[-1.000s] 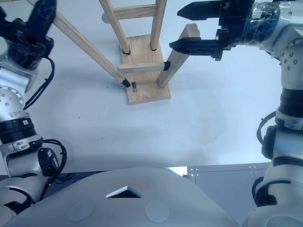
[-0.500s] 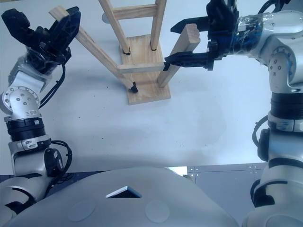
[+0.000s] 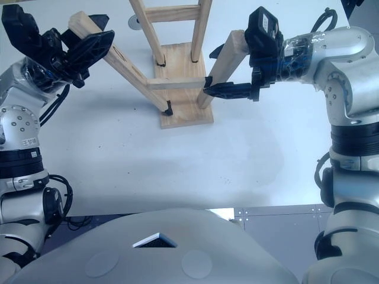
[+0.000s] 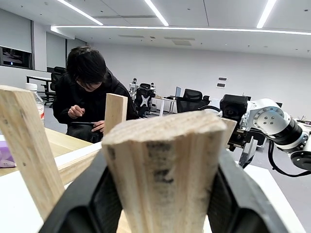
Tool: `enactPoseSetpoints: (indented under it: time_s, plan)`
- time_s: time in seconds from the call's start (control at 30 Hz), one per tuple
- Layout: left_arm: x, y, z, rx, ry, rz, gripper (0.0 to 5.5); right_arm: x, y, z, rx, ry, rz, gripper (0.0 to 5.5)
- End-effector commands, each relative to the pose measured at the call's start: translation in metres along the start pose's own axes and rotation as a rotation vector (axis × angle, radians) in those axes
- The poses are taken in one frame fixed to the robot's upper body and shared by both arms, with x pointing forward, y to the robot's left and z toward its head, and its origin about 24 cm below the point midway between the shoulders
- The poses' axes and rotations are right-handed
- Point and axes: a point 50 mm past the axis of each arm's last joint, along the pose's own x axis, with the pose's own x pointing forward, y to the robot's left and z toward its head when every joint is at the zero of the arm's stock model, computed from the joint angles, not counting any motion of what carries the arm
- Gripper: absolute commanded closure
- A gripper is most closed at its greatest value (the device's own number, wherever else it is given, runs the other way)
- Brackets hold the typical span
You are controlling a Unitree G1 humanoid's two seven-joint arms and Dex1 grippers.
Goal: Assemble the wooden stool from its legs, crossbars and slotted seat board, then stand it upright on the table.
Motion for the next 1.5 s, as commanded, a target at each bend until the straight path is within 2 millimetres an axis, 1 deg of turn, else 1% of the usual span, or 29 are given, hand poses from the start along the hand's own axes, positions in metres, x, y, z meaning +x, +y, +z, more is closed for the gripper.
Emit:
enactPoseSetpoints:
  time_s: [0.03,0.13,0.2,0.33,0.37,0.4,0.43,0.53,0.7,0.83,0.87,1.07,1.13,1.37,1.5]
  plan:
    - [-0.01,0.007,-0.011,0.037,0.113,0.091,3.49,0.004,0.002,-0.003,-0.001,0.014,0.022,1.45]
    - [-0.01,0.006,-0.006,0.034,0.066,0.085,3.49,0.006,0.001,-0.006,0.005,0.032,0.015,1.45]
    - [-0.01,0.006,-0.002,0.039,0.047,0.075,3.49,0.008,-0.004,-0.009,0.019,0.049,-0.025,1.45]
    - [-0.007,0.006,0.001,0.045,0.038,0.04,3.49,0.011,-0.009,-0.012,0.066,0.038,-0.056,1.45]
    - [-0.006,0.006,0.002,0.05,0.044,0.03,3.49,0.011,-0.009,-0.013,0.078,0.032,-0.055,1.63]
    - [-0.006,0.006,0.002,0.054,0.055,0.021,3.49,0.012,-0.009,-0.013,0.085,0.029,-0.055,1.7]
    - [-0.005,0.006,0.001,0.06,0.072,0.013,3.49,0.012,-0.009,-0.014,0.09,0.028,-0.054,1.92]
    - [-0.004,0.007,-0.004,0.073,0.132,-0.022,3.49,0.013,-0.009,-0.015,0.098,0.031,-0.047,2.34]
    - [-0.001,0.01,-0.002,0.099,0.202,-0.092,3.49,0.015,-0.007,-0.017,0.103,0.035,-0.025,2.39]
    - [-0.001,0.012,0.002,0.123,0.26,-0.14,3.49,0.016,-0.006,-0.018,0.107,0.037,-0.016,3.03]
    - [0.0,0.012,0.002,0.129,0.271,-0.147,3.49,0.017,-0.005,-0.018,0.108,0.037,-0.013,3.11]
    - [0.001,0.014,-0.001,0.136,0.373,-0.212,3.49,0.019,-0.004,-0.019,0.109,0.041,0.0,3.11]
    - [0.002,0.015,0.003,0.135,0.418,-0.234,3.49,0.02,-0.005,-0.019,0.108,0.044,0.002,3.11]
    - [0.009,0.023,0.012,0.114,0.561,-0.223,3.49,0.021,-0.004,-0.019,0.109,0.042,0.005,3.11]
    - [0.017,0.023,0.023,0.135,0.6,-0.238,3.49,0.023,-0.004,-0.019,0.109,0.04,0.003,3.12]
